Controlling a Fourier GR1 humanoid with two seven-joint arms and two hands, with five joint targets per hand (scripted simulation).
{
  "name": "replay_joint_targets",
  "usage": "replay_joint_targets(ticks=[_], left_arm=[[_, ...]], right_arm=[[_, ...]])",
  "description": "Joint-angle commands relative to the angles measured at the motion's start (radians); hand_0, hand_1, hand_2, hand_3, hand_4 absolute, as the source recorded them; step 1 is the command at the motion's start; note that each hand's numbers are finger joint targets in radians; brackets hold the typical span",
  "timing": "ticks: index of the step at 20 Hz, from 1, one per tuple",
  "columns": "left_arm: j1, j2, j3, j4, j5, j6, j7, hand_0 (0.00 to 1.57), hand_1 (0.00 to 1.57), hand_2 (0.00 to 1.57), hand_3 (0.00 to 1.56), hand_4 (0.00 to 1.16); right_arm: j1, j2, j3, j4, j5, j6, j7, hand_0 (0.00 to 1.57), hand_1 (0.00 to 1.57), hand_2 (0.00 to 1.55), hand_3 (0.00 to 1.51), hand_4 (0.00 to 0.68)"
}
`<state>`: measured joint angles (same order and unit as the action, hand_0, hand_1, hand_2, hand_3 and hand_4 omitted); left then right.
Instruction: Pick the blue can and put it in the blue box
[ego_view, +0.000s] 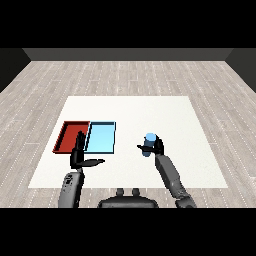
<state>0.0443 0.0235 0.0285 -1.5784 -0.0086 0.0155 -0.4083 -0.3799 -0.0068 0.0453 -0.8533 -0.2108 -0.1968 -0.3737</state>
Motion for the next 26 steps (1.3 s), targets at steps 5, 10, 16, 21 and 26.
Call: replay_joint_targets(ticks=[5,10,16,21,26], left_arm=[[0.021,-0.008,-0.015,-0.004,-0.005,-0.003,0.005,0.00,0.00,0.00,0.00,0.00],[-0.003,0.025,-0.010,-0.054,0.033,-0.052,0.065,0.00,0.00,0.00,0.00,0.00],[-0.067,-0.022,-0.084,0.071,0.000,-0.016,0.008,0.00,0.00,0.00,0.00,0.00],[-0.078,-0.023,-0.118,0.044,-0.003,0.013,0.065,0.00,0.00,0.00,0.00,0.00],[-0.118,-0.023,-0.170,0.008,0.004,0.059,0.129,0.00,0.00,0.00,0.00,0.00]], right_arm=[[0.001,0.006,0.080,-0.151,0.085,-0.101,0.013,1.45,1.45,1.47,1.35,0.477],[0.065,0.007,0.109,-0.299,0.120,-0.088,0.031,1.46,1.46,1.48,1.35,0.518],[0.009,0.007,0.156,-0.320,0.081,-0.097,0.045,1.45,1.45,1.47,1.38,0.532],[-0.016,0.007,0.189,-0.340,0.079,-0.128,0.071,1.45,1.45,1.47,1.34,0.553],[-0.007,-0.017,0.125,-0.383,0.116,-0.041,0.097,1.44,1.44,1.46,1.35,0.562]])
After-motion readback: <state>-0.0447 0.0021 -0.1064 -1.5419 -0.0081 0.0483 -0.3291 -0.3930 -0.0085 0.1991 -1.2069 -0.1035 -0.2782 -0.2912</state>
